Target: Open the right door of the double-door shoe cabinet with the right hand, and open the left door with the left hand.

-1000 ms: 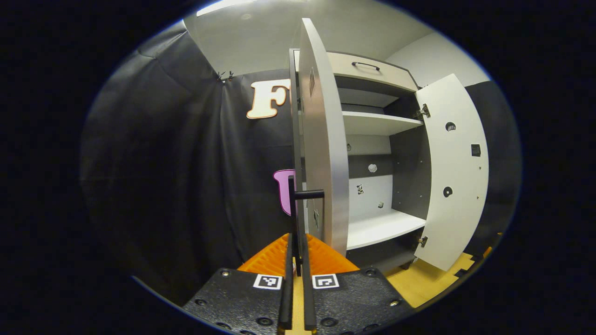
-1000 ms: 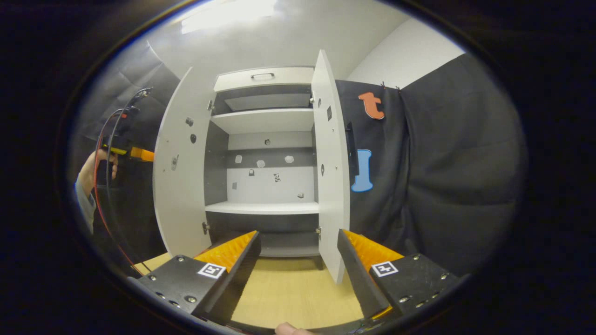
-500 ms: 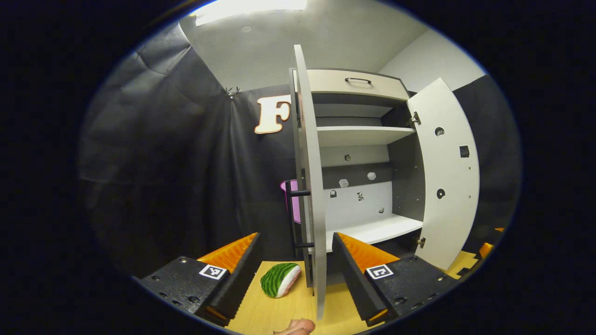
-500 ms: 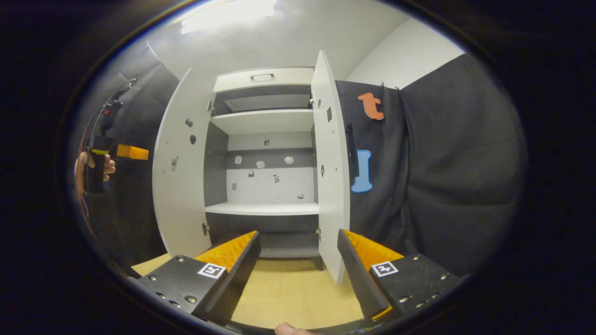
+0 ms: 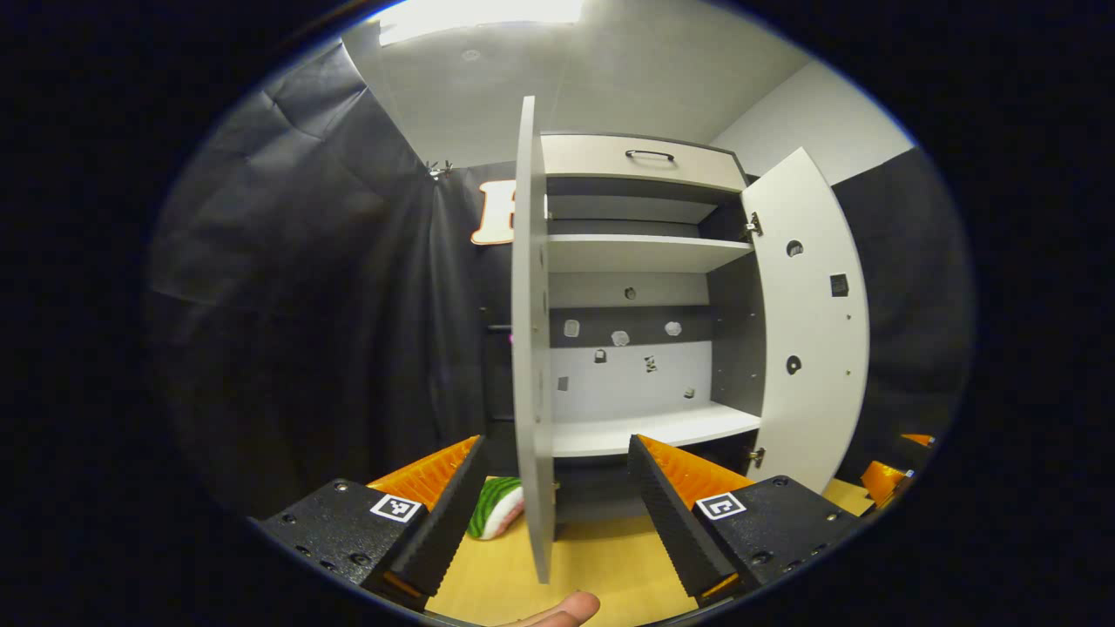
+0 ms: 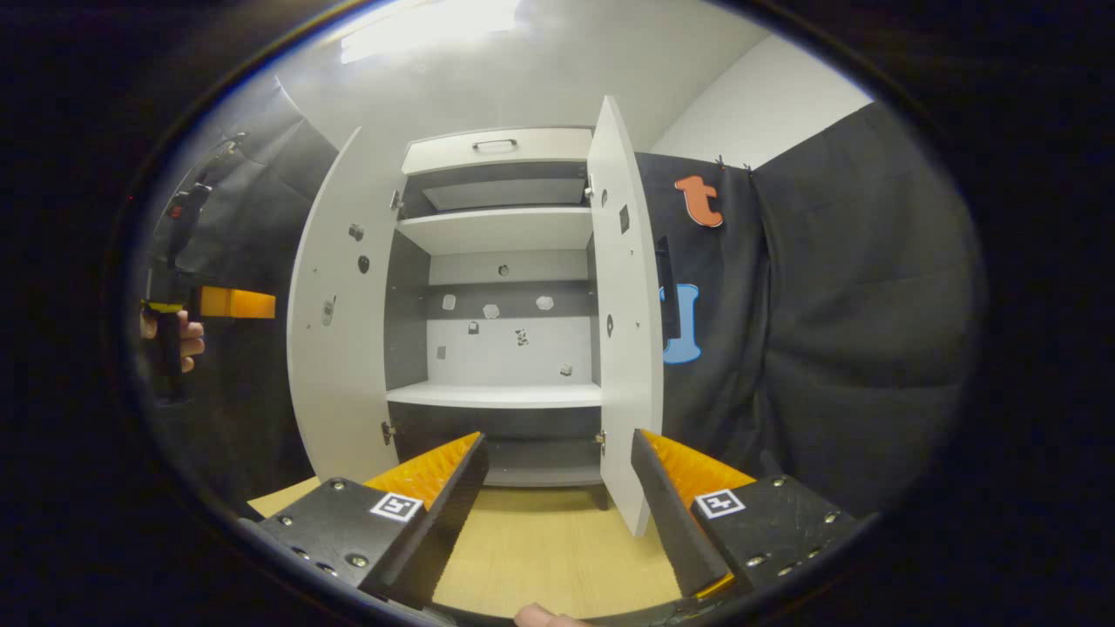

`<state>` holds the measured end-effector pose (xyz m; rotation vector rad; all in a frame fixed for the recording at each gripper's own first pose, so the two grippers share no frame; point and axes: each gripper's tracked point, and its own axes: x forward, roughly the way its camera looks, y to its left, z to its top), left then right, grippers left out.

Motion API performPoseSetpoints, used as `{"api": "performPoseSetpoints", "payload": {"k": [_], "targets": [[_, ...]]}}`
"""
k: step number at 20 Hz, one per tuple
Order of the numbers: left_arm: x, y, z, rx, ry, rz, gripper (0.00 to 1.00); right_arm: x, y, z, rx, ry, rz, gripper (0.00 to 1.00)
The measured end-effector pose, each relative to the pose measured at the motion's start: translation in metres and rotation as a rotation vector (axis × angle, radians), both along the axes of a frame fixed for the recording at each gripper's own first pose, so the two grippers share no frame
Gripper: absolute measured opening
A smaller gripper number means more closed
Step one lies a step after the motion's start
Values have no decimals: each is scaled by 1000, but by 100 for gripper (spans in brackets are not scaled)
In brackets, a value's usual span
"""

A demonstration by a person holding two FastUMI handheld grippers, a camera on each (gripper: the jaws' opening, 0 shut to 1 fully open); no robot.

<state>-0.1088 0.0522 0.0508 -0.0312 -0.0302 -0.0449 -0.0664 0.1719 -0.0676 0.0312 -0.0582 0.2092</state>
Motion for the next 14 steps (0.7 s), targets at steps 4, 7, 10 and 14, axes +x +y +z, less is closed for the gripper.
{"api": "performPoseSetpoints", "payload": {"k": [4, 7, 10, 14], "targets": [[-3, -25, -13, 37, 0, -20, 98, 0, 4, 10, -3, -10, 0, 98], [-11, -56, -22, 25, 2, -80, 98, 4, 8, 23, -20, -28, -22, 98], [-15, -75, -33, -9, 13, -118, 98, 4, 18, 37, -11, -38, -21, 98], [-17, -75, -50, -16, 24, -106, 98, 1, 29, 41, -45, -44, -27, 98]]}}
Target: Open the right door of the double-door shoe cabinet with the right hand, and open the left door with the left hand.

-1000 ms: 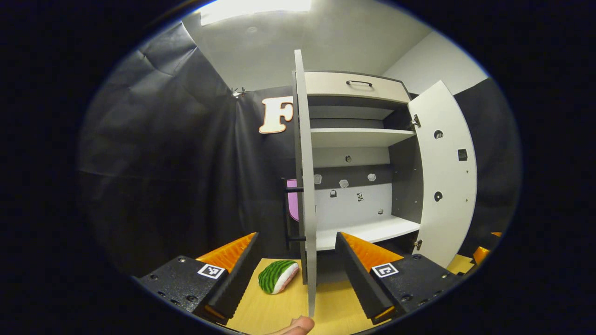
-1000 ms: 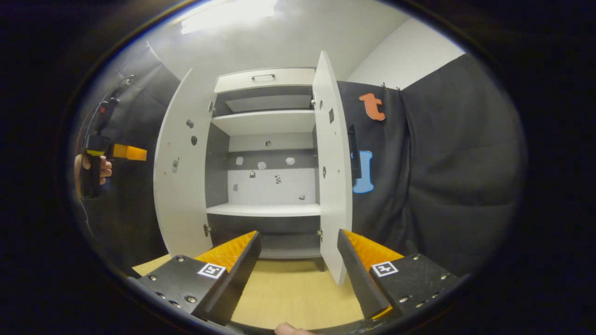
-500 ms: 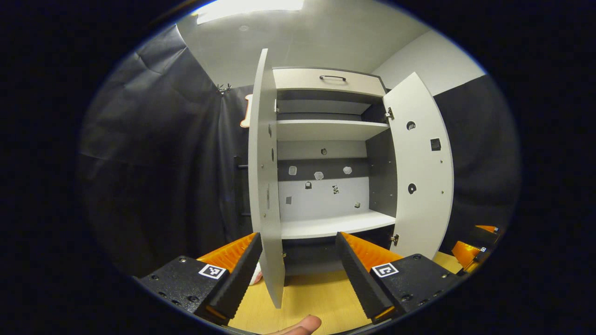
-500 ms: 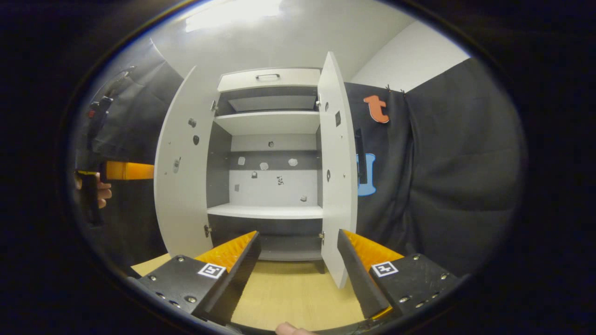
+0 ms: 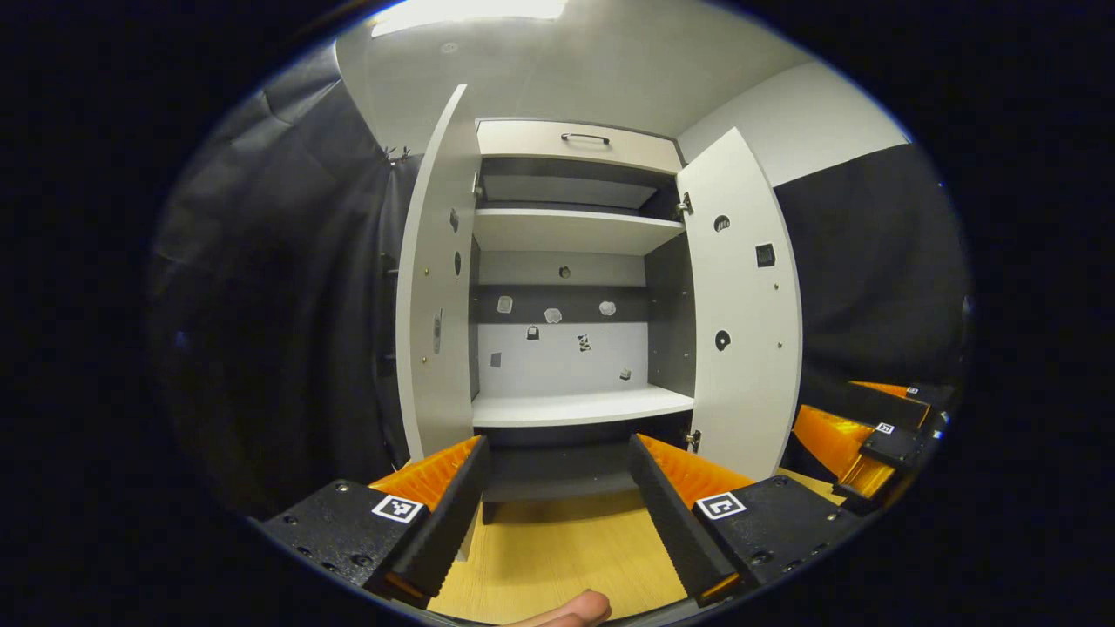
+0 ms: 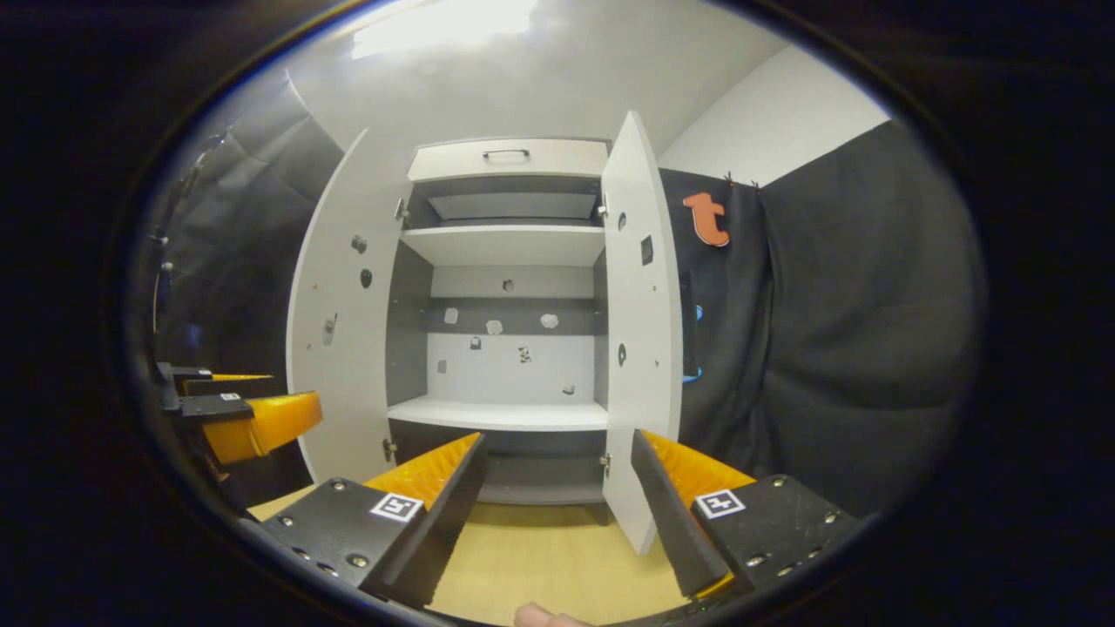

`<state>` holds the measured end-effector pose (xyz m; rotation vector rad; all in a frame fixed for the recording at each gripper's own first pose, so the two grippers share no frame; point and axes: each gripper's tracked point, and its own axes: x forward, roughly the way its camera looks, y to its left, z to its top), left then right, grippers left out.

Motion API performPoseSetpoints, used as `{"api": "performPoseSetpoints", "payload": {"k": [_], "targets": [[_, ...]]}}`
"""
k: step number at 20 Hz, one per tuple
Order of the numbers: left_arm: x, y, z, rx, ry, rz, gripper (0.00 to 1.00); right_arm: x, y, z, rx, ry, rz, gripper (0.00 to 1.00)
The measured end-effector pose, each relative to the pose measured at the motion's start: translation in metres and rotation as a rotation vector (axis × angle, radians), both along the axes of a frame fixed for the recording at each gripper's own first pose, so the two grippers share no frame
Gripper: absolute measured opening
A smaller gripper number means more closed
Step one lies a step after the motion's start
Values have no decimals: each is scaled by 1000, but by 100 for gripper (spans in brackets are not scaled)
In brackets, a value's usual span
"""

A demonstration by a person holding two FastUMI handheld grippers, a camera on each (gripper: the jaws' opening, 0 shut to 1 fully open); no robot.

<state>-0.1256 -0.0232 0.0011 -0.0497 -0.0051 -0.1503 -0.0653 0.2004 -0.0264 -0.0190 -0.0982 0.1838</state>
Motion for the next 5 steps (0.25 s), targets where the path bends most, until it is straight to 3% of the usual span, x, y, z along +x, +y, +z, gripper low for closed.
{"api": "performPoseSetpoints", "payload": {"k": [5], "targets": [[5, 15, -14, -21, 36, 29, 98, -3, 14, -5, -3, 5, 31, 98]]}}
